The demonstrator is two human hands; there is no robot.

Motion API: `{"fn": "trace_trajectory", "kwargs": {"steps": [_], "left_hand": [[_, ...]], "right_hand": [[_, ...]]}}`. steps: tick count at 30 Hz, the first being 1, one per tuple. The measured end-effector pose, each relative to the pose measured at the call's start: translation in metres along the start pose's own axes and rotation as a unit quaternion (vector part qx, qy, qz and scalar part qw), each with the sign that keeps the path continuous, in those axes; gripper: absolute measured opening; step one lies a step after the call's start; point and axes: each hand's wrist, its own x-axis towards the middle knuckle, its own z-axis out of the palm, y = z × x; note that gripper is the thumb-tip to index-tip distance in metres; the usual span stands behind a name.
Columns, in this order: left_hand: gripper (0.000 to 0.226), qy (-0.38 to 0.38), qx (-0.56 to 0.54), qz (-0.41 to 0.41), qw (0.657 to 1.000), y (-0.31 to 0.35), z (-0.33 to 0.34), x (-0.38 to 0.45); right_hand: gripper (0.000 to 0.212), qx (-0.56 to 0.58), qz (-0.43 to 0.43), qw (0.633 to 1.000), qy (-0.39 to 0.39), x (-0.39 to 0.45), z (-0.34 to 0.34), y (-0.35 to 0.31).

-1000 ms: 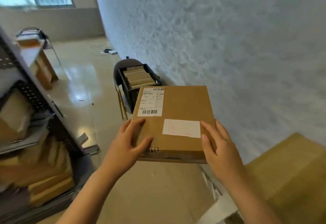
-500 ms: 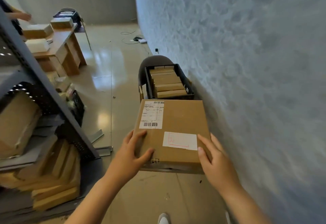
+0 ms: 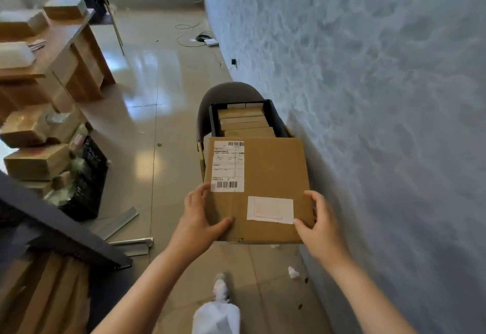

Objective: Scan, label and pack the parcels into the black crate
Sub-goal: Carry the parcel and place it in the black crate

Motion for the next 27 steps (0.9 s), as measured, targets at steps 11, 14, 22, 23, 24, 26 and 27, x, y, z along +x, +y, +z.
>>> {"fn": "trace_trajectory", "kwargs": {"steps": [11,14,22,23,24,26,27], "left_hand": [[0.071,-0.027,-0.102,-0.068,0.992,0.006,0.014,0.225],[0.066,-0.037,-0.111,-0.079,0.99,0.003,0.024,0.268],[0.079,-0.047,-0.065,-0.167,0.983,-0.023,0.055,0.356],[0.082,-0.044,-0.059,-0.178,0.981,-0.025,0.059,0.362],[0.084,-0.04,-0.051,-0.19,0.98,-0.029,0.063,0.368],[0.087,-0.039,-0.034,-0.213,0.976,-0.034,0.07,0.378],[0.087,-0.041,-0.026,-0.227,0.973,-0.038,0.072,0.382]], "right_hand": [[0.068,0.031,0.089,0.995,0.026,0.215,0.018,0.009],[0.062,0.034,0.091,0.995,0.031,0.259,0.023,0.015],[0.057,-0.028,0.106,0.993,-0.052,0.366,0.039,0.028],[0.058,-0.037,0.108,0.991,-0.068,0.377,0.041,0.033],[0.059,-0.047,0.109,0.989,-0.083,0.388,0.043,0.036],[0.061,-0.063,0.118,0.984,-0.118,0.404,0.05,0.044],[0.062,-0.069,0.124,0.98,-0.136,0.41,0.054,0.048]]}}
